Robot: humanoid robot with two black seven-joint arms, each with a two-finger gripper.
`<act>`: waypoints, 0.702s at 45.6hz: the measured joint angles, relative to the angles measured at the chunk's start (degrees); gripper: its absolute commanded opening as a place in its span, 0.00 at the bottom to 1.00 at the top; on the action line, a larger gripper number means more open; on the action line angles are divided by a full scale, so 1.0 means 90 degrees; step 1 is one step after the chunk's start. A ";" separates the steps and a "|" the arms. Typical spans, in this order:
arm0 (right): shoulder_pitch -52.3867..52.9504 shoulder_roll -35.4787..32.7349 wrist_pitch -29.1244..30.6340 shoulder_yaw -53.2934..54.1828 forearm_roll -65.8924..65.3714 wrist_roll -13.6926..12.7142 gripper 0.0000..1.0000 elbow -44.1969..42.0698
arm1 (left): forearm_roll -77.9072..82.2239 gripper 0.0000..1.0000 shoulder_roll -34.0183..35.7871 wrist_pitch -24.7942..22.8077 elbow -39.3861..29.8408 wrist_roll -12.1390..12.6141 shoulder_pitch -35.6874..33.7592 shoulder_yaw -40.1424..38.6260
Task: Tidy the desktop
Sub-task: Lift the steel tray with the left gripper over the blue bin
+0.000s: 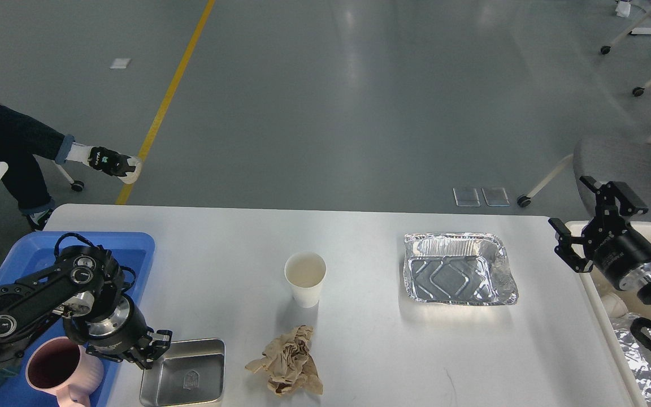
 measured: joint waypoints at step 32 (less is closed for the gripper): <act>-0.0085 0.0010 0.0010 0.0039 0.0000 0.0005 1.00 0.0000 | 0.0005 0.00 0.0074 0.0001 -0.0412 0.0003 0.0013 -0.0857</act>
